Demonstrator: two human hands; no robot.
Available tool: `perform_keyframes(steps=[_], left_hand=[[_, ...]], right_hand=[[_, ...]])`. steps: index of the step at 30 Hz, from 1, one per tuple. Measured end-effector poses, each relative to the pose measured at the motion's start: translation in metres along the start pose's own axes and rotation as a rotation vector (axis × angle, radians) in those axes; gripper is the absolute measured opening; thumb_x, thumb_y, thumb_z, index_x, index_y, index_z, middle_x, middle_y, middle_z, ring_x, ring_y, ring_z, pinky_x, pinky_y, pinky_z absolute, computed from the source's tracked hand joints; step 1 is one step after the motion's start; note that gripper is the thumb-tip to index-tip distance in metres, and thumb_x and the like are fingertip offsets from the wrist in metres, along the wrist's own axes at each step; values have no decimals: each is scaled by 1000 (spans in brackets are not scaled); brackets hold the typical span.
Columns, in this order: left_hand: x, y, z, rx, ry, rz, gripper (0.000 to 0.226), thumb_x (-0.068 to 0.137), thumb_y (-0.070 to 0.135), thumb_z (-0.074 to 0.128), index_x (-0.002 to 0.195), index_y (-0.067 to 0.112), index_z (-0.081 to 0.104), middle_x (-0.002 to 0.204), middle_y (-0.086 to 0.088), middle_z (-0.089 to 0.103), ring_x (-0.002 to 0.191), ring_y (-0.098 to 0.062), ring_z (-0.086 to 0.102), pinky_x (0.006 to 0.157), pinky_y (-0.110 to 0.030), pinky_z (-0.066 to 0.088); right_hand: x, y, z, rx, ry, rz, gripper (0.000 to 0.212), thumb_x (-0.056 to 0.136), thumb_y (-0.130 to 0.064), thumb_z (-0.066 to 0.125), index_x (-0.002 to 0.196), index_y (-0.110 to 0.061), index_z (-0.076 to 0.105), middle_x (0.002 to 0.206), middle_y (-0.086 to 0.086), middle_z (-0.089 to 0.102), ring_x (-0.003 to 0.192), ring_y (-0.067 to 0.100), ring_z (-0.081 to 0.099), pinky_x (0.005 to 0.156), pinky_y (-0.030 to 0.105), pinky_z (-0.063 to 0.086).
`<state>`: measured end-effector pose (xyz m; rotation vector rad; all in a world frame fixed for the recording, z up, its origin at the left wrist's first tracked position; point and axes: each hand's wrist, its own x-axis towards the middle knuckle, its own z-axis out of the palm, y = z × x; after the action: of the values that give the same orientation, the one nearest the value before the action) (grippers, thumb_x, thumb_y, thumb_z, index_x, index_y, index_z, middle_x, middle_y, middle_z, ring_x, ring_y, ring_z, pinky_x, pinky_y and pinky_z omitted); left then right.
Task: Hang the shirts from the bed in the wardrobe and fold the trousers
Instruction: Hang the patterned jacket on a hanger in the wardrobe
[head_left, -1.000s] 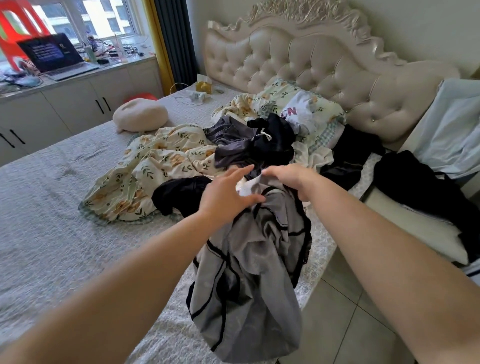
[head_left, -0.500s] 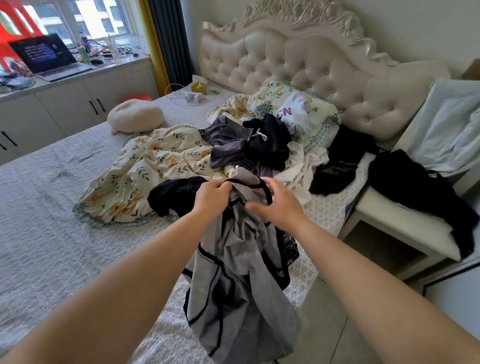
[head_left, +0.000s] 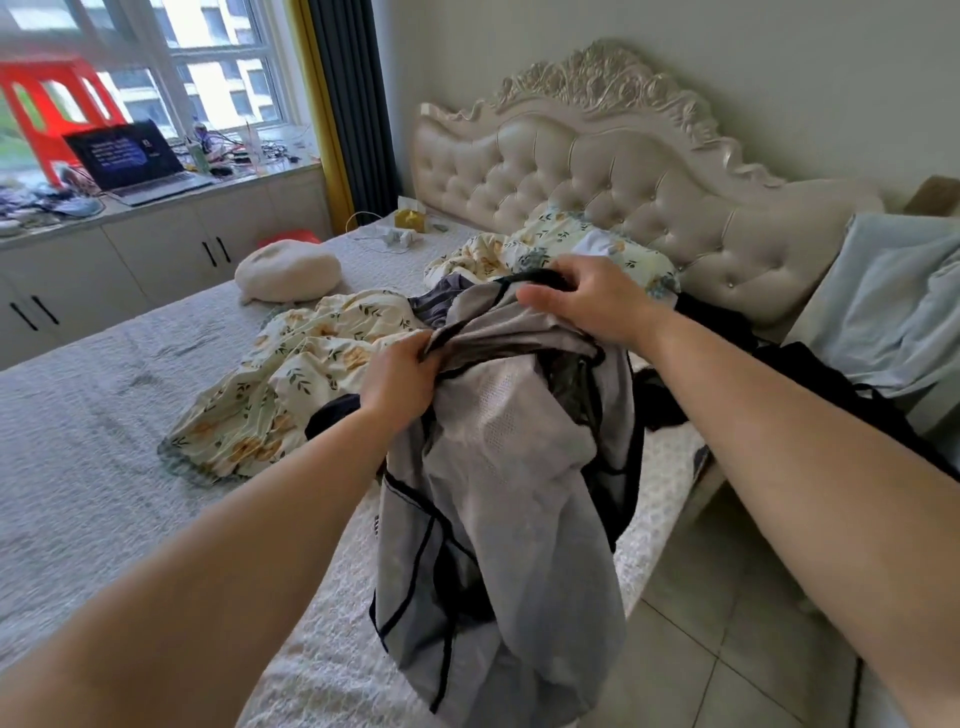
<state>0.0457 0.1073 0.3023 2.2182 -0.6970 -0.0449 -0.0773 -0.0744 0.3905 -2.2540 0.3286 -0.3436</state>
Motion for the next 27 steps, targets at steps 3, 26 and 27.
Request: perform_keyframes(steps=[3, 26, 27], left_hand=[[5, 11, -7, -56, 119, -44, 24, 96, 22, 44, 109, 19, 65, 105, -10, 67, 96, -29, 58, 79, -35, 45], [-35, 23, 29, -63, 24, -78, 28, 95, 19, 42, 113, 23, 62, 110, -11, 65, 95, -29, 57, 72, -32, 42], [-39, 27, 32, -90, 6, -29, 28, 94, 18, 43, 113, 24, 63, 108, -7, 66, 96, -28, 58, 74, -31, 43]], right_hand=[[4, -11, -8, -463, -104, -26, 57, 66, -49, 75, 114, -27, 52, 98, -15, 57, 90, 6, 55, 74, 22, 41], [-63, 56, 50, -361, 56, 114, 84, 82, -44, 68, 148, -31, 17, 141, 1, 44, 122, 24, 48, 90, 36, 43], [-67, 53, 53, -371, 91, 77, 88, 82, -43, 68, 149, -33, 12, 142, 2, 42, 123, 25, 47, 92, 37, 44]])
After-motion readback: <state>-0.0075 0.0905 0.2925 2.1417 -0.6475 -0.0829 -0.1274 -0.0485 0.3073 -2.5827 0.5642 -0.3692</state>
